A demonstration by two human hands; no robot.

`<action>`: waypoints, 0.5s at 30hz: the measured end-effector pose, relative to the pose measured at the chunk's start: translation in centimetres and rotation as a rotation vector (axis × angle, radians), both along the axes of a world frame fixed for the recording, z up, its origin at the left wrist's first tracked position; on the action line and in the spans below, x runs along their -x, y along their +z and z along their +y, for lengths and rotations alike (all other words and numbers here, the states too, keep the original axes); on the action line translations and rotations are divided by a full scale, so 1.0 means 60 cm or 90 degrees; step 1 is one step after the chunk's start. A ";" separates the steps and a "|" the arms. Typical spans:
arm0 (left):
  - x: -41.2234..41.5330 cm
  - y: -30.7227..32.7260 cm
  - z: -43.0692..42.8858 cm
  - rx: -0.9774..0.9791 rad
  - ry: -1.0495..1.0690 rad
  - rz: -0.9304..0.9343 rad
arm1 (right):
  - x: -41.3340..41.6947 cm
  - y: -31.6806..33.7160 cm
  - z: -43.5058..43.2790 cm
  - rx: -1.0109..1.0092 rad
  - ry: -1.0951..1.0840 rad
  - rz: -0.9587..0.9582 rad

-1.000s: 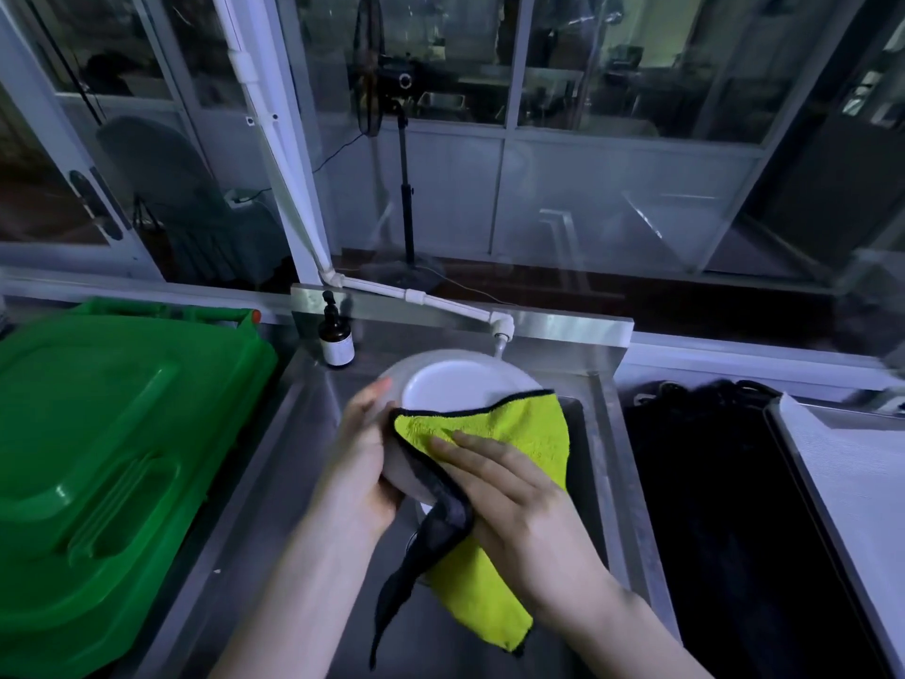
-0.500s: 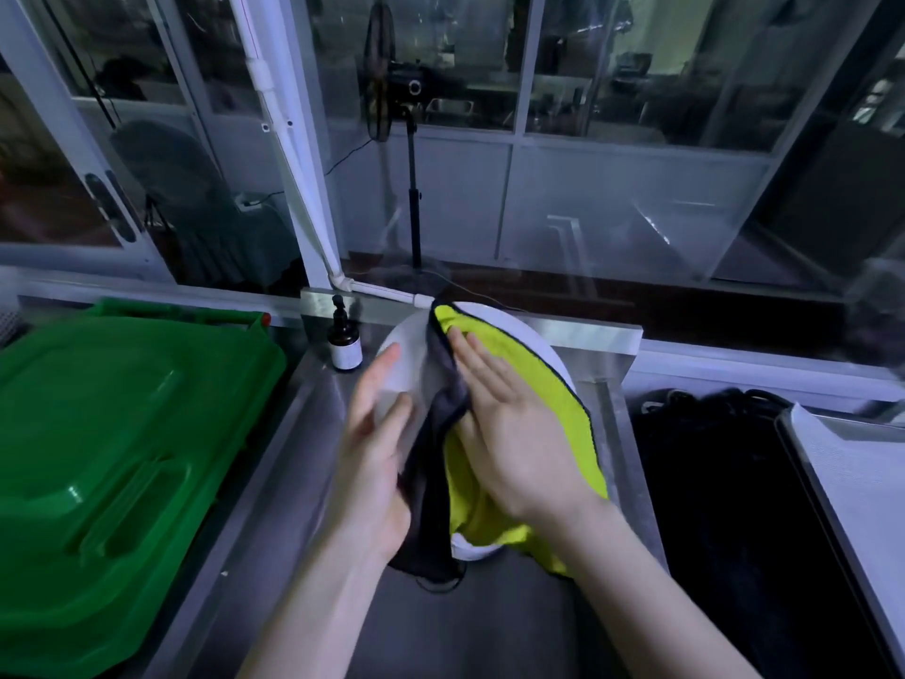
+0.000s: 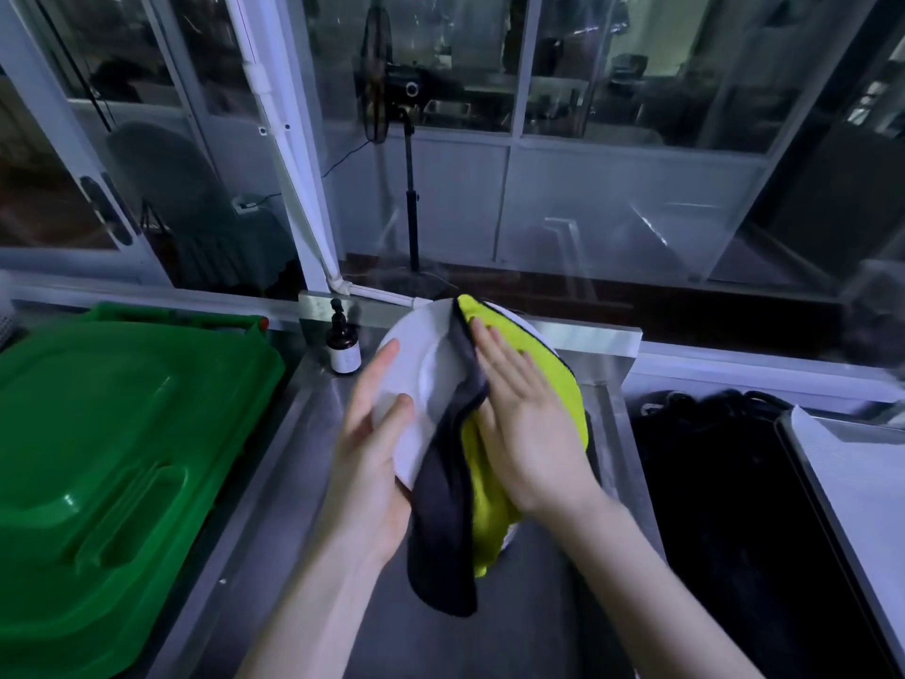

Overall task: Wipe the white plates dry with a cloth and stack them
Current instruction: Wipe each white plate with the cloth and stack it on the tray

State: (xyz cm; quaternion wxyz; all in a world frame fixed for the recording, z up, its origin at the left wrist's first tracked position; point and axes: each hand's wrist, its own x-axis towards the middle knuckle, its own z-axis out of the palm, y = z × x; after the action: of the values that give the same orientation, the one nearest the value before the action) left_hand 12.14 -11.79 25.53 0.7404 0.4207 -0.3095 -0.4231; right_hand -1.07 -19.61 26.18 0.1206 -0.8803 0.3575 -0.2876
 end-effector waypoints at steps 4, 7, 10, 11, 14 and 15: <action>-0.014 0.012 0.005 -0.006 -0.020 0.001 | 0.016 -0.006 -0.015 -0.045 -0.062 -0.099; -0.021 0.018 0.008 -0.012 -0.041 -0.054 | 0.010 -0.004 -0.015 -0.054 -0.058 -0.181; -0.024 0.022 0.003 -0.009 -0.041 -0.086 | -0.006 0.011 -0.010 0.059 0.008 -0.086; -0.022 0.023 0.002 0.005 -0.035 -0.091 | -0.013 0.014 -0.003 0.089 0.052 -0.041; -0.014 0.024 -0.001 0.054 -0.046 -0.057 | -0.027 0.017 0.010 0.120 0.125 0.026; -0.012 0.024 -0.001 0.057 -0.052 -0.050 | -0.030 0.022 0.005 0.116 0.120 0.029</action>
State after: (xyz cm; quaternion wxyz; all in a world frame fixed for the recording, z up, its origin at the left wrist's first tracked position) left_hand 12.88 -11.83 26.96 0.7278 0.3904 -0.3742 -0.4218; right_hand 0.70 -19.29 27.48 0.0586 -0.9237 0.2479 -0.2860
